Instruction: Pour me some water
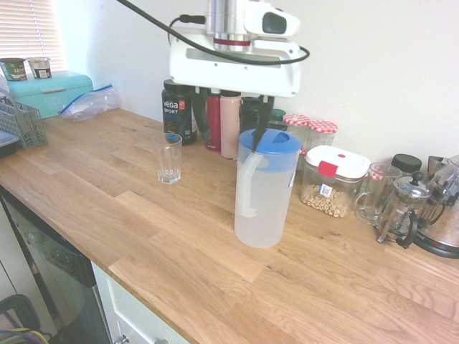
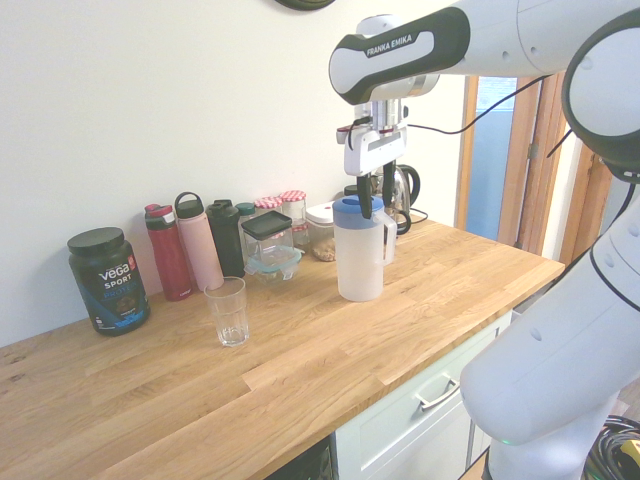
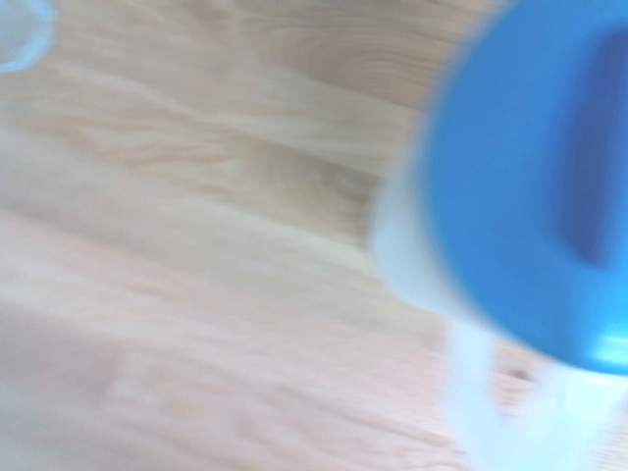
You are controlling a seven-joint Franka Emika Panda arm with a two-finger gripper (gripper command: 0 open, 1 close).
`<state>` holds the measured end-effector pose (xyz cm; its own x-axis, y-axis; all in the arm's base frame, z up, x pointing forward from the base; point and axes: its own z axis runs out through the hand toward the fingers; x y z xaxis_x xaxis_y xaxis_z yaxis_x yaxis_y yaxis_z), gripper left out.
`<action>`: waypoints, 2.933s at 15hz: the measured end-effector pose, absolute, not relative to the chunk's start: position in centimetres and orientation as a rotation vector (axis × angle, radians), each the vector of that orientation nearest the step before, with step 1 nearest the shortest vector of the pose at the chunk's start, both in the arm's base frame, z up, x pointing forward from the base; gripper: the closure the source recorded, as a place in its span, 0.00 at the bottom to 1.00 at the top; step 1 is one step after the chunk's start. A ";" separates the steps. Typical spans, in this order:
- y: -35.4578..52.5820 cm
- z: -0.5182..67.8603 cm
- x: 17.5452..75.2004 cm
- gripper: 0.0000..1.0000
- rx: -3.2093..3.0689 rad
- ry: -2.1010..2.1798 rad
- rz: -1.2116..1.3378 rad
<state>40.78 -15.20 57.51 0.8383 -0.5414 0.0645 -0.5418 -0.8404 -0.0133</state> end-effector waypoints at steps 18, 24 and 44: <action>-16.4 48.7 44.1 1.00 2.823 -1.313 0.120; -16.2 48.4 43.9 1.00 2.817 -1.316 0.115; -10.6 56.1 39.7 1.00 2.999 -0.890 0.192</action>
